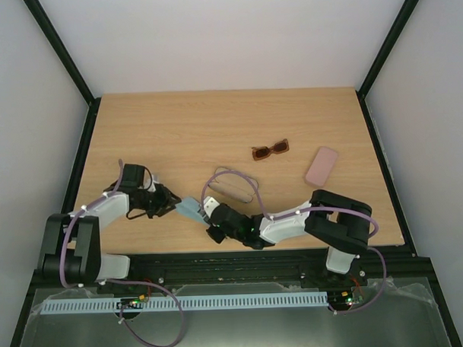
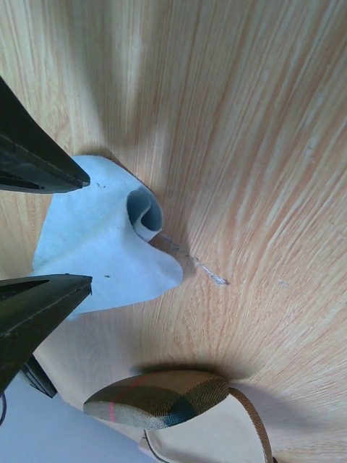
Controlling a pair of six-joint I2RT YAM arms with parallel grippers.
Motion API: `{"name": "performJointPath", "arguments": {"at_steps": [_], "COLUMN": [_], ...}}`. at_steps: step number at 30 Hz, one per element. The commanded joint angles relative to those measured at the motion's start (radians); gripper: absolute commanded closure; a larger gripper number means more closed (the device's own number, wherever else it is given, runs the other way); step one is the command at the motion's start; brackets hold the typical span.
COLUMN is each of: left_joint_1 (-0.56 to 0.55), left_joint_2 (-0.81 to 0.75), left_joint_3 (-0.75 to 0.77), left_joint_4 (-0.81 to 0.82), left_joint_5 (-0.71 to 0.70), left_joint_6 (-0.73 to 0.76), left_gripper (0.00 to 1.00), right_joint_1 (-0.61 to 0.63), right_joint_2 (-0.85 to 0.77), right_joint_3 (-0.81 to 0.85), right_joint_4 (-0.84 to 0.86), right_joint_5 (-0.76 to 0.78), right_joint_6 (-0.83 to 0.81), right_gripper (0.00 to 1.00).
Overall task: Organize the sunglasses
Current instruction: Fold the glasses cleaning cloth at the center of the board.
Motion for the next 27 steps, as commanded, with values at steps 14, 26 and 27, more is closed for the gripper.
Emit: {"name": "performJointPath", "arguments": {"at_steps": [14,26,27], "left_joint_1": [-0.056,-0.075,-0.077], "left_joint_2": [-0.058,-0.099,-0.096], "left_joint_3": [-0.040,-0.072,-0.072], "left_joint_4": [0.047,0.083,0.083], "left_joint_5": [-0.034,-0.011,-0.011], "left_joint_6": [-0.069,-0.083,-0.080], "left_gripper": [0.62,0.46,0.45], "right_joint_1": [0.023,0.024,0.024], "right_joint_2": [0.052,0.078,0.080], "right_joint_3": [0.049,0.070,0.072], "right_joint_4": [-0.030,-0.055,-0.055], "right_joint_5": [-0.178,-0.223,-0.219], "right_joint_6": [0.009,-0.012,-0.012], "right_gripper": [0.99,0.99,0.99]}}
